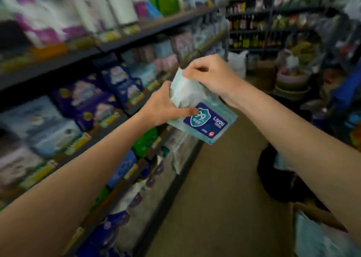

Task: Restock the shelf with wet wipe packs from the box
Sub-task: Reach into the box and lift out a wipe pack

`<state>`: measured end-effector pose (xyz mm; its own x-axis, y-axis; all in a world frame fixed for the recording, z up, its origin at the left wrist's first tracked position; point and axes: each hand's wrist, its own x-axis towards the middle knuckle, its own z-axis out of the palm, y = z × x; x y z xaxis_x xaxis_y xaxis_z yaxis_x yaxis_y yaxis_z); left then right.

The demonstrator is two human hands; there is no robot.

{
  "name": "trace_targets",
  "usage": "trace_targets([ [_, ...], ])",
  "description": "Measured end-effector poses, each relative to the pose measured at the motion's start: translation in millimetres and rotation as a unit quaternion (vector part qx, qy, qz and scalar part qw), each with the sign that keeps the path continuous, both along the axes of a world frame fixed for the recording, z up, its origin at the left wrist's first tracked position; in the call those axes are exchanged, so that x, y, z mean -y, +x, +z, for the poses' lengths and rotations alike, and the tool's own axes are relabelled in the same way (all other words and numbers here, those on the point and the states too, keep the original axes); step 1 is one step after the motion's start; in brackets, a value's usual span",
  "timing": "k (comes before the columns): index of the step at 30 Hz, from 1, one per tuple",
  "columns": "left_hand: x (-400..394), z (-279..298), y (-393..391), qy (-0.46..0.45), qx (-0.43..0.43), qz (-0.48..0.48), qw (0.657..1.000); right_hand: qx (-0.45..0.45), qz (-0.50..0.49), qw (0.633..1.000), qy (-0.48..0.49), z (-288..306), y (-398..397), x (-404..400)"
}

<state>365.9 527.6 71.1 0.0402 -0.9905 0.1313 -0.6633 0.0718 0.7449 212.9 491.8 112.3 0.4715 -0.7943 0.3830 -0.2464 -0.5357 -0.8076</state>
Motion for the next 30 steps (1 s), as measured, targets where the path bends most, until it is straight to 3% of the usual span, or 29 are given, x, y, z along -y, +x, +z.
trace_targets([
  [2,-23.1,37.9,54.9,-0.057,-0.056,0.056,0.995,0.020,0.010,0.999,-0.047,40.4,43.6,-19.9],
  [4,-46.6,77.9,105.1,-0.113,-0.125,0.098,0.981,-0.033,-0.024,0.985,-0.166,70.0,80.6,-32.1],
  [8,-103.8,148.2,188.3,-0.203,-0.253,0.162,0.932,-0.240,-0.081,0.889,-0.382,101.2,155.0,-57.3],
  [11,-151.4,180.9,237.3,-0.231,-0.278,0.179,0.915,-0.195,-0.115,0.847,-0.481,129.3,216.6,-75.8],
  [15,-211.2,207.7,286.9,-0.244,-0.254,0.206,0.913,-0.095,-0.054,0.847,-0.520,157.6,292.7,-101.1],
  [18,-250.9,221.9,316.3,-0.226,-0.201,0.247,0.921,-0.026,-0.031,0.820,-0.571,165.8,341.9,-116.0],
  [21,-277.9,236.6,342.6,-0.218,-0.093,0.322,0.916,-0.021,-0.004,0.823,-0.567,176.9,387.1,-123.0],
  [25,-304.4,251.7,385.9,-0.273,0.201,0.447,0.828,-0.054,0.019,0.816,-0.576,192.3,446.9,-128.2],
  [28,-312.9,247.4,418.0,-0.187,0.383,0.453,0.783,-0.072,0.033,0.789,-0.609,200.3,494.2,-124.4],
  [30,-309.4,241.7,443.4,-0.105,0.431,0.460,0.769,-0.082,0.050,0.779,-0.619,201.2,523.7,-121.7],
])
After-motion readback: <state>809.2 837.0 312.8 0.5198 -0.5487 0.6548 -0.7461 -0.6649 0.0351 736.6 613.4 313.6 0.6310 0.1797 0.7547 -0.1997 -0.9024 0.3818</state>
